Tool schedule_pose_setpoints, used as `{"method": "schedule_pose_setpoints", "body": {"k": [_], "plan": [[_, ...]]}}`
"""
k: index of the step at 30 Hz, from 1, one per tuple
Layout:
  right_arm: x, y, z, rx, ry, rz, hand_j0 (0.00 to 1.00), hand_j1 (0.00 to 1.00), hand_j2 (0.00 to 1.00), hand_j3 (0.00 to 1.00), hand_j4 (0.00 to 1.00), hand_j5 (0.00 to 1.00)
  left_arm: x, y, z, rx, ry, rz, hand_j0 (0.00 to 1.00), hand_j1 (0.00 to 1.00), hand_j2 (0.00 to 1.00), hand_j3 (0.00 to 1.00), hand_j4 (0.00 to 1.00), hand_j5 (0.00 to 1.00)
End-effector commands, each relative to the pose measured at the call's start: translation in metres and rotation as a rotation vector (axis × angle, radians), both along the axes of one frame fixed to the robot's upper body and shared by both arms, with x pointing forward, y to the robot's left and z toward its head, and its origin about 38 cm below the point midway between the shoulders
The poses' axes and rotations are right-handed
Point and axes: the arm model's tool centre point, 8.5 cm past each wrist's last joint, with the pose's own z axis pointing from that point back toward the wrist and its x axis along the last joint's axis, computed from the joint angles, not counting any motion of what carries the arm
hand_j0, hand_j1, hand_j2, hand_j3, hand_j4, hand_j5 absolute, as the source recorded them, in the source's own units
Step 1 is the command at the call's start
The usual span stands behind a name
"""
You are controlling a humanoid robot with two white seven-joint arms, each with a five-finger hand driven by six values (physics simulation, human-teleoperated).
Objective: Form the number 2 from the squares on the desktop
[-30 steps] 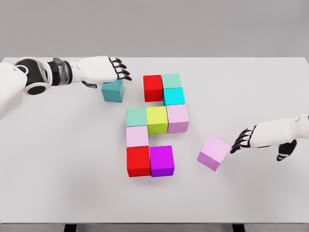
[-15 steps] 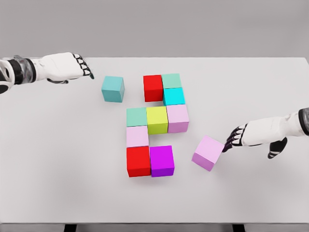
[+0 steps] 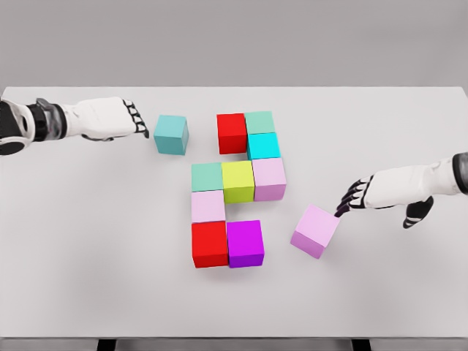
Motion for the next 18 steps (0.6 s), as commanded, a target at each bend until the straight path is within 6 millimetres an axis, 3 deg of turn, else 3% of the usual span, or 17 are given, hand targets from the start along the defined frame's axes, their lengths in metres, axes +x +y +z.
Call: {"method": "schedule_pose_setpoints", "body": {"k": [1, 7, 13, 18], "plan": [[0.0, 0.002, 0.0, 0.001, 0.0, 0.003, 1.0, 1.0, 1.0, 1.0, 1.0, 1.0, -0.004, -0.01, 0.003, -0.012, -0.006, -0.031, 0.78, 0.78, 0.78, 0.78, 0.78, 0.78], [-0.009, 0.013, 0.001, 0.012, 0.003, 0.046, 1.0, 1.0, 1.0, 1.0, 1.0, 1.0, -0.007, -0.018, 0.005, -0.015, -0.009, -0.058, 0.78, 0.78, 0.78, 0.78, 0.78, 0.78], [-0.005, 0.014, 0.005, 0.021, -0.006, 0.042, 1.0, 1.0, 1.0, 1.0, 1.0, 1.0, -0.008, -0.018, 0.005, -0.013, -0.008, -0.061, 0.78, 0.78, 0.78, 0.78, 0.78, 0.78], [-0.001, 0.032, 0.004, 0.041, -0.008, 0.079, 1.0, 1.0, 1.0, 1.0, 1.0, 1.0, -0.007, -0.011, 0.004, -0.007, -0.007, -0.045, 0.78, 0.78, 0.78, 0.78, 0.78, 0.78]]}}
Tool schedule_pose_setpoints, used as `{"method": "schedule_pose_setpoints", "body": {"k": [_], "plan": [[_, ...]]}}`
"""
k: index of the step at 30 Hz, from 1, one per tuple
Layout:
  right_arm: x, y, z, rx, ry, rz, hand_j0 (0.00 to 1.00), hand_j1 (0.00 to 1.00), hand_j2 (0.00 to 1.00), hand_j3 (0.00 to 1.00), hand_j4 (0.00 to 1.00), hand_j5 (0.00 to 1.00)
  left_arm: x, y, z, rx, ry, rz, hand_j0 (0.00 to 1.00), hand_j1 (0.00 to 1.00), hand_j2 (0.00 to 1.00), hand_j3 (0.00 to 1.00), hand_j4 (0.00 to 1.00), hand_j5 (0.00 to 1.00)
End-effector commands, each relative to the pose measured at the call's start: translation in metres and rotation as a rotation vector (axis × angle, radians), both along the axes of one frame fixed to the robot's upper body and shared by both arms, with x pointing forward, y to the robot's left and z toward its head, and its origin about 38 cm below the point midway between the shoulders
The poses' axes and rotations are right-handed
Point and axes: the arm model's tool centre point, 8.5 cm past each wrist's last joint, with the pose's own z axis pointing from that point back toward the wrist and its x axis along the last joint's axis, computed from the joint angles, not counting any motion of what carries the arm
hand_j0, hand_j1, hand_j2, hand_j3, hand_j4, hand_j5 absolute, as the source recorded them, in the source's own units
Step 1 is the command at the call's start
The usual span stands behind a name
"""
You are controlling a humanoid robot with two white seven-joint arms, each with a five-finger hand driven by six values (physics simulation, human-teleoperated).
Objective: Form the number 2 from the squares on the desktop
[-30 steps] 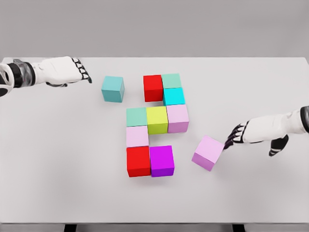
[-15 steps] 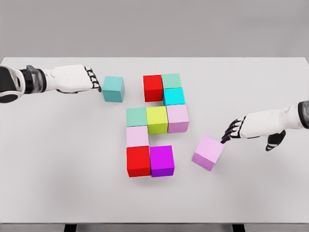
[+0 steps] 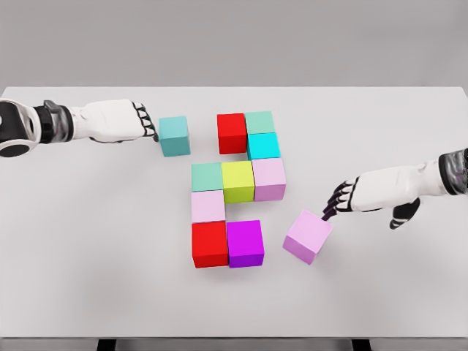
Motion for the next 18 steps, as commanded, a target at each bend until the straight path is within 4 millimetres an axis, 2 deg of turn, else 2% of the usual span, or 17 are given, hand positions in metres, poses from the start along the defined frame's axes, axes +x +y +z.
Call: {"method": "schedule_pose_setpoints", "body": {"k": [1, 12, 15, 18], "plan": [[0.002, 0.008, 0.0, 0.013, 0.001, 0.014, 1.0, 1.0, 1.0, 1.0, 1.0, 1.0, 0.0, 0.003, 0.0, 0.001, 0.0, 0.008, 0.78, 0.78, 0.78, 0.78, 0.78, 0.78], [0.005, 0.032, 0.003, 0.034, -0.009, 0.069, 1.0, 1.0, 1.0, 1.0, 1.0, 1.0, 0.01, 0.015, -0.003, 0.009, 0.007, 0.058, 0.78, 0.78, 0.78, 0.78, 0.78, 0.78], [0.005, 0.038, 0.003, 0.038, -0.011, 0.085, 1.0, 1.0, 1.0, 1.0, 1.0, 1.0, 0.013, 0.0, -0.005, -0.004, 0.01, 0.039, 0.79, 0.79, 0.79, 0.79, 0.79, 0.79], [0.006, 0.038, 0.003, 0.042, -0.01, 0.081, 1.0, 1.0, 1.0, 1.0, 1.0, 1.0, 0.014, -0.005, -0.007, -0.008, 0.012, 0.033, 0.79, 0.79, 0.79, 0.79, 0.79, 0.79]]}}
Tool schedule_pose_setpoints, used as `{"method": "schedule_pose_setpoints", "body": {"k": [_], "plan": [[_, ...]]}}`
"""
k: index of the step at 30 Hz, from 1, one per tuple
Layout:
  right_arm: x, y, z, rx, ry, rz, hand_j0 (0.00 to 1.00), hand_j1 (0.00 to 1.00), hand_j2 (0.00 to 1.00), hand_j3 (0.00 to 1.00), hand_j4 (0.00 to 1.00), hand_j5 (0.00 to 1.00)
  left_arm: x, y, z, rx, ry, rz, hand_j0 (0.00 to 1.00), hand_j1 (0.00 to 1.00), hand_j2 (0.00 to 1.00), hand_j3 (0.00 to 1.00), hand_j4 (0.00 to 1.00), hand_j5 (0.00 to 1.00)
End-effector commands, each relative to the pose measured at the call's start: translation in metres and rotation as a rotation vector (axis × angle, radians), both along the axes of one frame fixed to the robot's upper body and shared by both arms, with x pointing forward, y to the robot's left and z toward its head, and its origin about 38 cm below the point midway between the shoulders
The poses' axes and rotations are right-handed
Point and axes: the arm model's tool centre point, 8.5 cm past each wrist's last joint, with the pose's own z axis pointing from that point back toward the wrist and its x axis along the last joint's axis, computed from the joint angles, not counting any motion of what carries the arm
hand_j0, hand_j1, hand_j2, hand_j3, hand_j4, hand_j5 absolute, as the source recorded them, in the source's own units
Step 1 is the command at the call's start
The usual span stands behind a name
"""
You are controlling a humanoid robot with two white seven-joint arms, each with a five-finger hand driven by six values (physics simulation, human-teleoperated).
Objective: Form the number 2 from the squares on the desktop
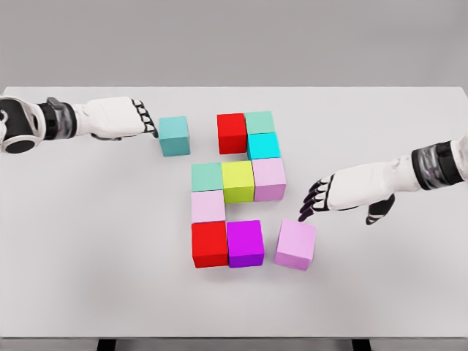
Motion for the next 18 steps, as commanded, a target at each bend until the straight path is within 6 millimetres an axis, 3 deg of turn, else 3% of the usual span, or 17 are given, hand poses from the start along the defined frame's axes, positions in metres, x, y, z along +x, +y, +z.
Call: {"method": "schedule_pose_setpoints", "body": {"k": [1, 7, 10, 15, 18], "plan": [[0.002, -0.001, 0.003, 0.01, -0.004, -0.012, 1.0, 1.0, 1.0, 1.0, 1.0, 1.0, 0.001, -0.005, -0.001, -0.01, 0.001, -0.004, 0.79, 0.79, 0.79, 0.79, 0.79, 0.79], [0.002, -0.028, 0.024, 0.033, -0.032, -0.083, 1.0, 1.0, 1.0, 1.0, 1.0, 1.0, 0.002, -0.011, -0.001, -0.015, 0.001, -0.013, 0.79, 0.79, 0.79, 0.79, 0.79, 0.79], [-0.027, -0.021, 0.032, 0.032, -0.036, -0.015, 1.0, 1.0, 1.0, 1.0, 1.0, 1.0, 0.004, -0.004, -0.003, -0.009, 0.005, 0.009, 0.79, 0.79, 0.79, 0.79, 0.79, 0.79], [-0.03, -0.023, 0.026, 0.04, -0.016, -0.025, 1.0, 1.0, 1.0, 1.0, 1.0, 1.0, 0.009, 0.006, -0.002, -0.002, 0.006, 0.04, 0.79, 0.79, 0.79, 0.79, 0.79, 0.79], [-0.03, -0.02, 0.025, 0.054, -0.015, -0.02, 1.0, 1.0, 1.0, 1.0, 1.0, 1.0, 0.015, -0.002, -0.005, -0.01, 0.01, 0.045, 0.79, 0.79, 0.79, 0.79, 0.79, 0.79]]}}
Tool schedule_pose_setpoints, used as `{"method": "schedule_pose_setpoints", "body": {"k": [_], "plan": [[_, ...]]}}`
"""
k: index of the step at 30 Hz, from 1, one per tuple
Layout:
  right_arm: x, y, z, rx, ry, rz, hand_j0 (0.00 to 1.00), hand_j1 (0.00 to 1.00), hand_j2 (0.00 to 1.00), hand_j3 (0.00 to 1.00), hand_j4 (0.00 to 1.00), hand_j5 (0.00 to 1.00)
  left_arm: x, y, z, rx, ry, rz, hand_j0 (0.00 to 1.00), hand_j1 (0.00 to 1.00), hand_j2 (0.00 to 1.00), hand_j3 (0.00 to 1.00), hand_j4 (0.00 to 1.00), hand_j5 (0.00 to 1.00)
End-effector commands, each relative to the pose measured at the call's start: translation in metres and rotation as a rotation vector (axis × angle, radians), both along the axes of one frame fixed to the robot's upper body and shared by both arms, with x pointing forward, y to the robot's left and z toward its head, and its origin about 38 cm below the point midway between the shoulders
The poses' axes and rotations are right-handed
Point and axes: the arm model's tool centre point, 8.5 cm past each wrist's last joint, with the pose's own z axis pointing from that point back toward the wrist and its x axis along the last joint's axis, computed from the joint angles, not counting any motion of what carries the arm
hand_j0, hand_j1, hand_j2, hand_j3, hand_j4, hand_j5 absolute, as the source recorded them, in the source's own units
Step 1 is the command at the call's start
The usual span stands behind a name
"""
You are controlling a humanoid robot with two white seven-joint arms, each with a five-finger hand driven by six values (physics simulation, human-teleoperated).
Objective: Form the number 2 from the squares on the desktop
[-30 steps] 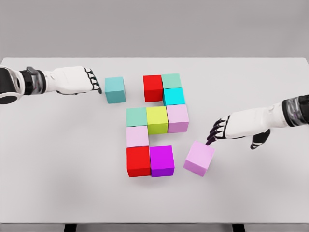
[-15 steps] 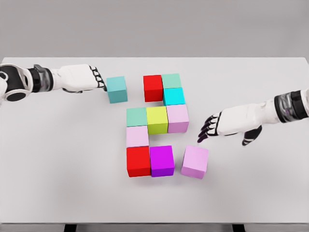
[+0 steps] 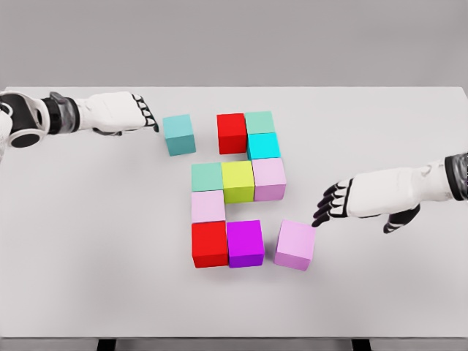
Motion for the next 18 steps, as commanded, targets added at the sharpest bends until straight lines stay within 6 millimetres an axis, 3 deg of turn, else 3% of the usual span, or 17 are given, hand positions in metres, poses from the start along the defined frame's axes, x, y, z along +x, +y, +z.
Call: {"method": "schedule_pose_setpoints", "body": {"k": [1, 8, 18], "plan": [[-0.001, 0.004, 0.0, 0.011, 0.002, 0.006, 1.0, 1.0, 1.0, 1.0, 1.0, 1.0, 0.004, -0.004, -0.002, -0.011, 0.005, 0.009, 0.8, 0.8, 0.8, 0.8, 0.8, 0.8], [-0.004, 0.031, -0.018, 0.021, 0.043, 0.077, 1.0, 1.0, 1.0, 1.0, 1.0, 1.0, 0.004, -0.01, -0.003, -0.017, 0.006, 0.0, 0.8, 0.8, 0.8, 0.8, 0.8, 0.8], [-0.003, 0.031, -0.024, -0.013, 0.023, 0.091, 1.0, 1.0, 1.0, 1.0, 1.0, 1.0, 0.005, -0.021, -0.004, -0.027, 0.007, -0.019, 0.8, 0.8, 0.8, 0.8, 0.8, 0.8]]}}
